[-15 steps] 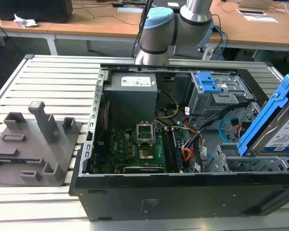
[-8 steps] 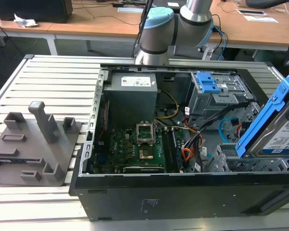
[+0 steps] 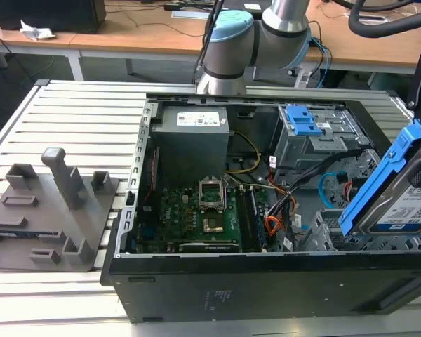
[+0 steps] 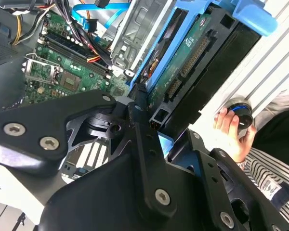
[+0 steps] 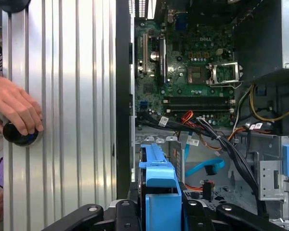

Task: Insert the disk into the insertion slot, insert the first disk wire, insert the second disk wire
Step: 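Insert the disk into the insertion slot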

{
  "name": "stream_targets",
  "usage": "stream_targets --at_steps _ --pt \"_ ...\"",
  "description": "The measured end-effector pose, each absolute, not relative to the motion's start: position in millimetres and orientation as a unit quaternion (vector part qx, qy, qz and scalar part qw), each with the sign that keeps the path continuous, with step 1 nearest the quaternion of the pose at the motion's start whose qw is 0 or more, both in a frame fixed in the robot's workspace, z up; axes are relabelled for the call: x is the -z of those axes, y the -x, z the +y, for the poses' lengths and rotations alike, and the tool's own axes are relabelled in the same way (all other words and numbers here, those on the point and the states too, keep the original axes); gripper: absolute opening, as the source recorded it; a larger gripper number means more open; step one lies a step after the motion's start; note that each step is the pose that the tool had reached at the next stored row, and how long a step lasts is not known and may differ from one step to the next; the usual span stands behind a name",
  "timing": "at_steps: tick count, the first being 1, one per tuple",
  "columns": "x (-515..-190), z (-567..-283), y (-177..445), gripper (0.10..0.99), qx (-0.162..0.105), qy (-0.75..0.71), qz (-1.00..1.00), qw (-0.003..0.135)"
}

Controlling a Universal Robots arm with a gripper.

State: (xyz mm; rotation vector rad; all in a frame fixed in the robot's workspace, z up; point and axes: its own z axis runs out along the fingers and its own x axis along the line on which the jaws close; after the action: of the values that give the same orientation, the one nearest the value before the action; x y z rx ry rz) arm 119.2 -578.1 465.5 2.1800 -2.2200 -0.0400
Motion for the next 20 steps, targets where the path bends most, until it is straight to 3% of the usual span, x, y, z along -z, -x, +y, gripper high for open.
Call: stream_targets --at_steps 9,20 --pt "-456 -578 -119 0.365 0.013 -0.701 -0.713 0.015" --pt "-447 -549 -119 0.365 0.013 -0.7 -0.713 0.015"
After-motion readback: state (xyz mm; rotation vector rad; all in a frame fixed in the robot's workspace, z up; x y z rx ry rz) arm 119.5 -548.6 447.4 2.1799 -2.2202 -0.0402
